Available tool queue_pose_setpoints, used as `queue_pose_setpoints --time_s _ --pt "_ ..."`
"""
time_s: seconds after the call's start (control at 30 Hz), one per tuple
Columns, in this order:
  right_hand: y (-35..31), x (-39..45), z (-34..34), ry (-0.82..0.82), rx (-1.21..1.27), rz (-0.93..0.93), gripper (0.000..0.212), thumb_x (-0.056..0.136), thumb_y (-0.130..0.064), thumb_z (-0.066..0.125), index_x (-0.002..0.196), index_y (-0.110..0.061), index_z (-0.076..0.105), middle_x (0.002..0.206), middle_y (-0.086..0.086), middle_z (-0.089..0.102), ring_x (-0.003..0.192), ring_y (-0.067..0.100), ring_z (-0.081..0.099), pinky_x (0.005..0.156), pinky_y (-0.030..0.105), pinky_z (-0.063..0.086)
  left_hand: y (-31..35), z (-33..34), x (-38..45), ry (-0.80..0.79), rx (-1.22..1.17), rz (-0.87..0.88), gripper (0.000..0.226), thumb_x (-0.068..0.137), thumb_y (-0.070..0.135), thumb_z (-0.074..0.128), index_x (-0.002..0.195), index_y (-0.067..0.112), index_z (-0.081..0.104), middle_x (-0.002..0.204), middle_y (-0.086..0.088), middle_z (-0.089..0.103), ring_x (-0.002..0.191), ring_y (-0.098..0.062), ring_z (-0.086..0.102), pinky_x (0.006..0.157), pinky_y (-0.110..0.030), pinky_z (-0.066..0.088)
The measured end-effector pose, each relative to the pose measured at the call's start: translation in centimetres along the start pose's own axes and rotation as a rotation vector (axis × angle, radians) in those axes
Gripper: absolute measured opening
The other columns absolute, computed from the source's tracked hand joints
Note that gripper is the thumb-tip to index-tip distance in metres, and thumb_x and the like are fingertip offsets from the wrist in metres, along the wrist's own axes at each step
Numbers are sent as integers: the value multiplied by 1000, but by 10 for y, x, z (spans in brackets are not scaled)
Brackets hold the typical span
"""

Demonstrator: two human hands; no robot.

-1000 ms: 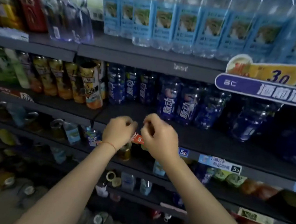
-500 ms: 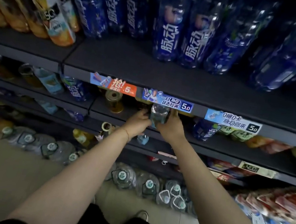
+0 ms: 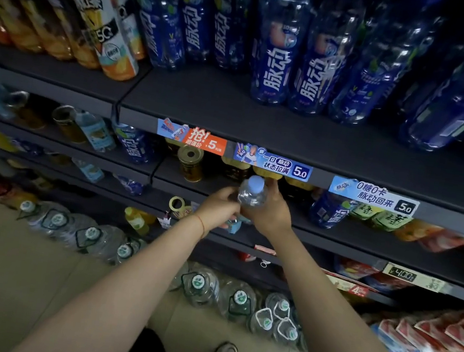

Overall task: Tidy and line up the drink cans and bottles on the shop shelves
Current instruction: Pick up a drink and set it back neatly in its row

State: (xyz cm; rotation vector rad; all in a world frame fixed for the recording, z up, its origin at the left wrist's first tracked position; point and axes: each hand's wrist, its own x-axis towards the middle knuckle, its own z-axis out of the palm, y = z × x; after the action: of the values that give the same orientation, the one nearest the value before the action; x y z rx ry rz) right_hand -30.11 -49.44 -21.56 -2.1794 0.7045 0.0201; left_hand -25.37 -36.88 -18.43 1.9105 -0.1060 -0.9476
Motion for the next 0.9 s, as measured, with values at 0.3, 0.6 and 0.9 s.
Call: queue_pose_setpoints --time_s 0.3,0.6,0.9 --pt "-66 -57 -50 -447 41 -236 42 59 -37 89 97 -30 72 94 -13 74 88 0 69 85 27 57 10 -61 -59 123 118 98 10 77 10 54 85 10 61 84 -13 65 78 -28 61 68 -36 49" --pt "-239 -105 -139 -184 153 -625 46 73 -38 85 111 -30 62 103 -16 69 93 -1 66 79 22 52 126 -143 -154 252 -274 598 24 88 18 46 98 24 67 111 -9 67 102 -27 61 87 -41 48" --pt "-369 -126 -173 297 153 -787 98 61 -77 69 139 -22 46 133 -4 59 118 17 59 94 42 54 202 -206 -208 510 182 1036 59 76 37 82 126 28 53 122 7 59 109 -10 57 84 -22 48"
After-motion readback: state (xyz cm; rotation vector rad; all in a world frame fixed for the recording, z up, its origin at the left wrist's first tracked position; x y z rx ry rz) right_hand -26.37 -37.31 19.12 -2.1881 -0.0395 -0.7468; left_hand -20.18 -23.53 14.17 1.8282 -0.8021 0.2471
